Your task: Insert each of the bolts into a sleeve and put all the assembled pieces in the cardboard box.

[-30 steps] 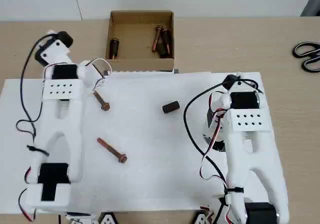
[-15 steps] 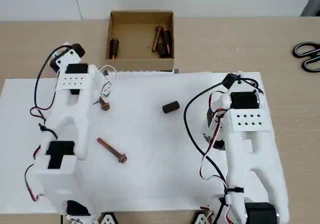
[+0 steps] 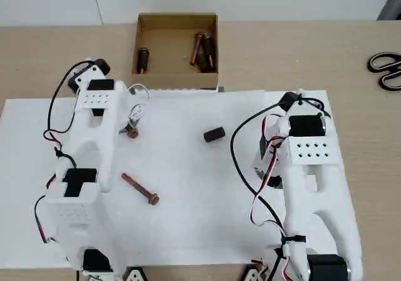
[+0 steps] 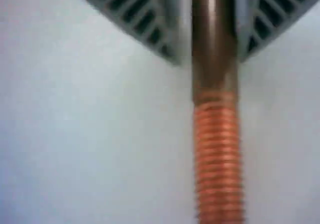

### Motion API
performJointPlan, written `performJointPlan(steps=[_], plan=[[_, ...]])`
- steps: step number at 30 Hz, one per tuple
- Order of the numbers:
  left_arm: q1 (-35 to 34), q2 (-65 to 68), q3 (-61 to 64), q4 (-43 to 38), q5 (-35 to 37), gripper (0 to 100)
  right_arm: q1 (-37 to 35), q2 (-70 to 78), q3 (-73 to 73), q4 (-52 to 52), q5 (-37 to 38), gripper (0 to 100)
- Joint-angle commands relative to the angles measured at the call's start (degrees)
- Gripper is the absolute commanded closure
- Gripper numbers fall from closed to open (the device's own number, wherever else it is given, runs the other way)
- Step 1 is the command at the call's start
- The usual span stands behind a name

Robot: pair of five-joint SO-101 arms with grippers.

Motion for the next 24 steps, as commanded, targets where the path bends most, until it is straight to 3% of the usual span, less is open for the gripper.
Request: performJointPlan(steps=[1, 8, 12, 24], plan=[[-0.3, 0.5, -0.9, 1.0, 1.8, 100, 0.3, -1.9, -0.2, -0.6, 0.1, 99.6], [-0.3, -3.5, -10.2, 9.5, 4.6, 99, 0.3, -1.9, -0.2, -0.6, 0.1, 99.6], [-0.7, -5.4, -16.7, 14.2, 11.8, 99, 0.3, -2.0, -0.2, -0.6, 0.1, 99.6], [-0.7, -5.4, -20.6, 23.4, 47.6, 99, 0.3, -1.9, -0.1, -0.4, 0.0, 99.6]])
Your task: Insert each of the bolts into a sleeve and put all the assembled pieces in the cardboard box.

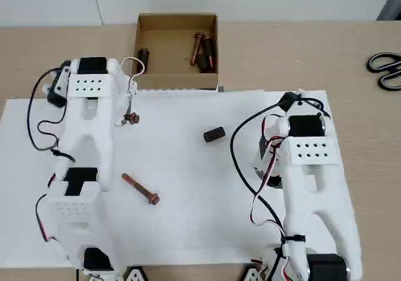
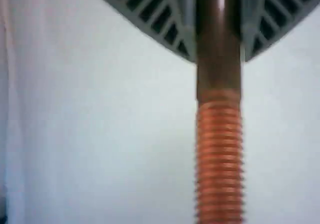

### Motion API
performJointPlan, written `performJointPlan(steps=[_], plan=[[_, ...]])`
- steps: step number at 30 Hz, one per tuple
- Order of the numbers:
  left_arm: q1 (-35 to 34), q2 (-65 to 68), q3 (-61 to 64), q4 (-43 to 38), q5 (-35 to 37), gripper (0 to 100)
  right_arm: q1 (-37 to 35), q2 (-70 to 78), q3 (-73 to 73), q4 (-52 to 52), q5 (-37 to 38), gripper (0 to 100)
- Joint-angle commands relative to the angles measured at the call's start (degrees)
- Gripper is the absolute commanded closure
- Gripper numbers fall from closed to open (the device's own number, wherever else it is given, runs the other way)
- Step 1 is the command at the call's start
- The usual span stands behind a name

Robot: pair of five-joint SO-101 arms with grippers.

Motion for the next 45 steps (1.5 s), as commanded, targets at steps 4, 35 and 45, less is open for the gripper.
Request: performJointPlan(steps=[4, 35, 45], plan=[[-0.3, -3.9, -2.5, 4.7, 14.9, 99, 0.3, -1.6, -0.1, -0.4, 0.0, 99.6], [1.5, -5.4, -10.3, 9.0, -10.6, 81, 0.0, -2.0, 2.0, -1.4, -2.7, 99.6], [10.1, -23.6, 6.8, 8.9, -22.1, 81, 0.3, -2.0, 4.4, -1.7, -2.7, 99.6]])
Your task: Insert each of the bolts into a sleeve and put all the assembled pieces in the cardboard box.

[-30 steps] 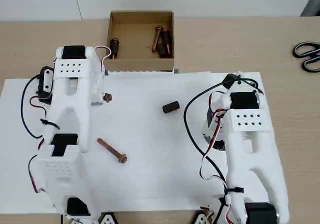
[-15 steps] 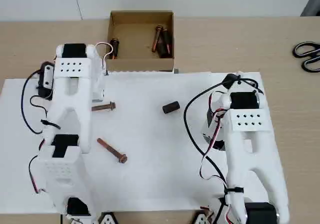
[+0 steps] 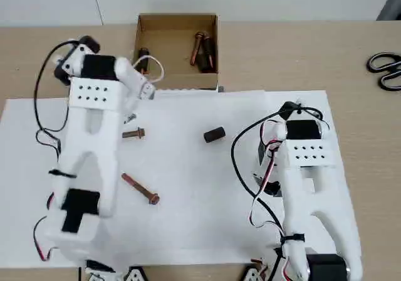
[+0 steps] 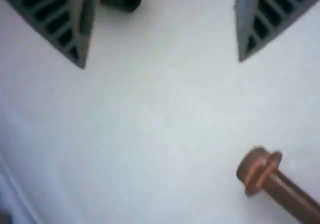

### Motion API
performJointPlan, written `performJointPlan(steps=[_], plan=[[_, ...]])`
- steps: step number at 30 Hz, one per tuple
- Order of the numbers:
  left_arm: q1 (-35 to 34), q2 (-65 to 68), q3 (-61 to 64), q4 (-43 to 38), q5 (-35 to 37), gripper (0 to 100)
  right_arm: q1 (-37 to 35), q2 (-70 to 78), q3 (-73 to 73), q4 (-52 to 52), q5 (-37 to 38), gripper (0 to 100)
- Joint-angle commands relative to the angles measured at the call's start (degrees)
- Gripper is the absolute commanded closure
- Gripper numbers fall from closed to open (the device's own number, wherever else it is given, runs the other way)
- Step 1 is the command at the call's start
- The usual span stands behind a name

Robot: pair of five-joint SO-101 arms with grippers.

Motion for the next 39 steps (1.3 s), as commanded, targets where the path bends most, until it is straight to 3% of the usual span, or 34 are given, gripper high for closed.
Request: performJointPlan(steps=[1, 9, 26, 34, 39], plan=[[2.6, -8.5, 6.6, 1.7, -1.4, 81, 0.3, -2.0, -0.3, -0.6, -0.7, 99.6], [2.5, -12.2, 22.5, 1.7, -1.4, 81, 0.3, -2.0, -0.3, -1.9, -0.5, 99.6], [2.5, -12.0, 36.0, 1.6, -6.1, 81, 0.3, -2.0, -0.3, -2.6, -0.4, 99.6], [2.5, -11.9, 38.4, 0.9, -6.1, 96, 0.2, -1.8, -0.3, -4.4, -0.4, 99.6], [2.6, -11.6, 38.4, 0.8, -6.2, 95, 0.1, -2.0, -0.3, -4.6, -0.4, 99.6]])
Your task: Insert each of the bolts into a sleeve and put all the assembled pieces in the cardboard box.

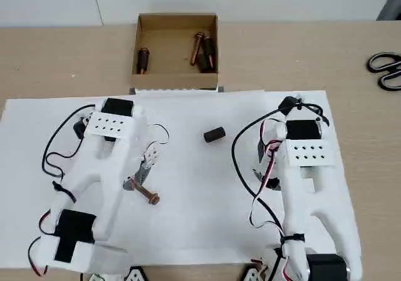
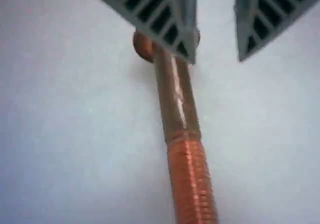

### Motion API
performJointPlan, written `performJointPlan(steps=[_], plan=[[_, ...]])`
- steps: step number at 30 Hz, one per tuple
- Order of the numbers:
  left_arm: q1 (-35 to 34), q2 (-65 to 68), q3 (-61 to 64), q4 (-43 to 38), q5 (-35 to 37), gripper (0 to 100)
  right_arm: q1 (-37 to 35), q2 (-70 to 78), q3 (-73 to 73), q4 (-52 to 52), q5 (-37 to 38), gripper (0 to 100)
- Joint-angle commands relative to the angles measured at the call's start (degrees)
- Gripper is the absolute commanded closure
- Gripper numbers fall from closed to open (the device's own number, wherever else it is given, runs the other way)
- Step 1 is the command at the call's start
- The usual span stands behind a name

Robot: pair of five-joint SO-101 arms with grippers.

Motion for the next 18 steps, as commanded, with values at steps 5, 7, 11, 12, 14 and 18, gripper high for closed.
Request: performJointPlan(steps=[5, 7, 11, 12, 14, 18], plan=[[0.4, 1.1, 0.0, 1.1, -3.3, 89, 0.2, -2.0, -0.3, -0.7, -0.4, 99.6], [0.4, 2.8, 0.0, 1.2, -3.3, 88, 0.2, -2.0, -0.3, -0.7, -0.5, 99.6], [0.4, 5.5, 0.0, 1.2, -3.5, 88, 0.3, -2.0, -0.3, -0.3, -0.6, 99.6], [0.4, 5.9, 0.0, 1.1, -3.5, 88, 0.3, -2.0, -0.3, -0.2, -0.6, 99.6], [0.4, 6.9, 0.0, 0.9, -3.5, 88, 0.3, -2.0, -0.3, -0.2, -0.6, 99.6], [0.4, 9.3, 0.0, 0.5, -3.5, 88, 0.3, -2.0, -0.3, -0.3, -0.6, 99.6]])
